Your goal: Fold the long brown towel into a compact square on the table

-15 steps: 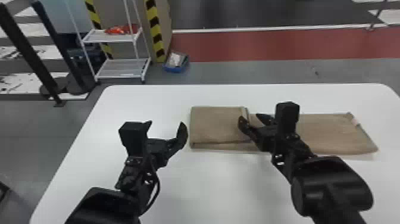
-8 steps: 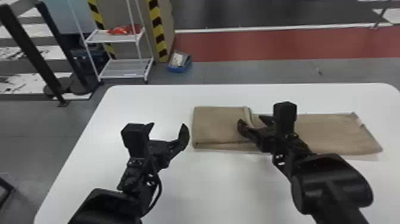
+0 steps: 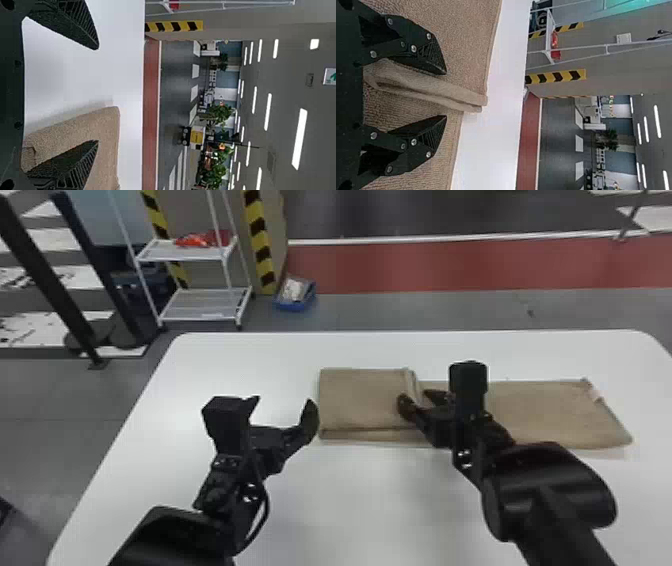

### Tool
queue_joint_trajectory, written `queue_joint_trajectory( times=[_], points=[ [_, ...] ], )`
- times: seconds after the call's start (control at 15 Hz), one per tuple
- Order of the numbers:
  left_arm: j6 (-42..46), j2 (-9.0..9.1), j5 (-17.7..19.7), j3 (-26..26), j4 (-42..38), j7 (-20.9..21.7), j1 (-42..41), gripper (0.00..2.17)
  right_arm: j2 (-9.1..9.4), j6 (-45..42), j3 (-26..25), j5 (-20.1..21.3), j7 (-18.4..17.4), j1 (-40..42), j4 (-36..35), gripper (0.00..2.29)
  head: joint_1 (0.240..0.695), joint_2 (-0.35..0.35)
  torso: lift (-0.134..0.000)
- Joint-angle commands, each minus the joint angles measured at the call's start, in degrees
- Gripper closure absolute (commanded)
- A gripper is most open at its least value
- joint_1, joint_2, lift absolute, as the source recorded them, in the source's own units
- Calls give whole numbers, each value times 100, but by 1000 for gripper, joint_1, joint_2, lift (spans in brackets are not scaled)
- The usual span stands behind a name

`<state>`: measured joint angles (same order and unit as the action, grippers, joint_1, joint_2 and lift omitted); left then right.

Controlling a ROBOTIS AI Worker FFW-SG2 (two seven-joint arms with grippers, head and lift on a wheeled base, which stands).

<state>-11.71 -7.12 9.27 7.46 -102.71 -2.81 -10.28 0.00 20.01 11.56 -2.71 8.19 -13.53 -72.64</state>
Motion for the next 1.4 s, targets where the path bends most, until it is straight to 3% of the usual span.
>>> queue_joint_trajectory(
  times=[0.0,0.93,1.33],
  points=[
    [-3,0,4,-7,5,0,0,26,5,17,-4,-2,-1,-10,-4,734,695,89,-123],
    [-38,0,22,-34,-4,0,-44,26,5,281,215,236,-28,-54,-180,785,695,97,-123],
    [-38,0,22,-60,-65,0,-132,26,5,579,462,851,-54,-133,-408,788,695,112,-123]
  ],
)
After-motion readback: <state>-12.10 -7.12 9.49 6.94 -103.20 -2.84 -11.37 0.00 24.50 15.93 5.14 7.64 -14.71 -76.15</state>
